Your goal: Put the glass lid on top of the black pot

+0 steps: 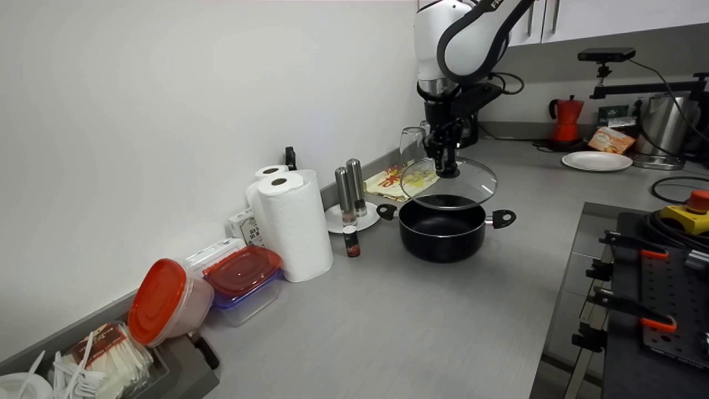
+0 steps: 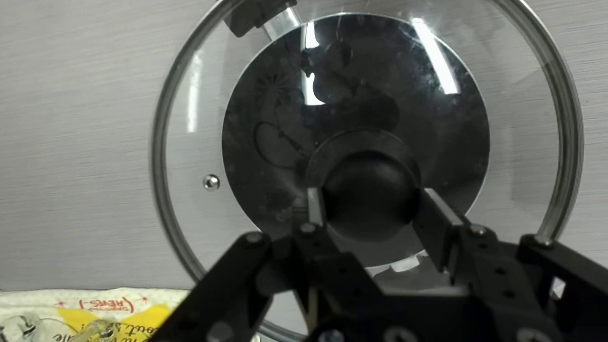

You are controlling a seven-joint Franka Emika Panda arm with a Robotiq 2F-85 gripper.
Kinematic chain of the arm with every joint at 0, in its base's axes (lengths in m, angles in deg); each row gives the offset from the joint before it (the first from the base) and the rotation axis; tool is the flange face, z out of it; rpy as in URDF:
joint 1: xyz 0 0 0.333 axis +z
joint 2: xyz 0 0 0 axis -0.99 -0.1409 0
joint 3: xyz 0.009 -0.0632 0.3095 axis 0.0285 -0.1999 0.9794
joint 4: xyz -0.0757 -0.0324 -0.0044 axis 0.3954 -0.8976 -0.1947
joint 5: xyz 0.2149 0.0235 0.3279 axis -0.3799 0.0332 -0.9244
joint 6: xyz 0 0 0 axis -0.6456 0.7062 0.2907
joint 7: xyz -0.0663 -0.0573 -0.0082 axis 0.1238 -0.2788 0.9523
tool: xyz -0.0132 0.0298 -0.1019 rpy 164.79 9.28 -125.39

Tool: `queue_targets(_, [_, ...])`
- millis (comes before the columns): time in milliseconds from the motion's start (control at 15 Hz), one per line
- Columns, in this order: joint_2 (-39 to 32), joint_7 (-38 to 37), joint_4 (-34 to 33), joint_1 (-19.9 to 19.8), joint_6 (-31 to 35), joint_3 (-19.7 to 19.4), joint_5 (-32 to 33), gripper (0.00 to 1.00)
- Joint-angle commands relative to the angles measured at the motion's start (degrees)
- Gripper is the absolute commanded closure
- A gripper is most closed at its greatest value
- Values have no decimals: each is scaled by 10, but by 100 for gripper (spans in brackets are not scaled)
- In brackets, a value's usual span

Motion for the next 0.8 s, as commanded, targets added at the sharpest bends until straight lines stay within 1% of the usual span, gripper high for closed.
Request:
queue_targets(0, [-34,3,-32,1,10,-9,-5,75])
queue_targets(267, [-67,15,-65,-6,2,-19,-17,75])
queue_targets(733, [-116,23,-151,-7,-24,-26,-26,75])
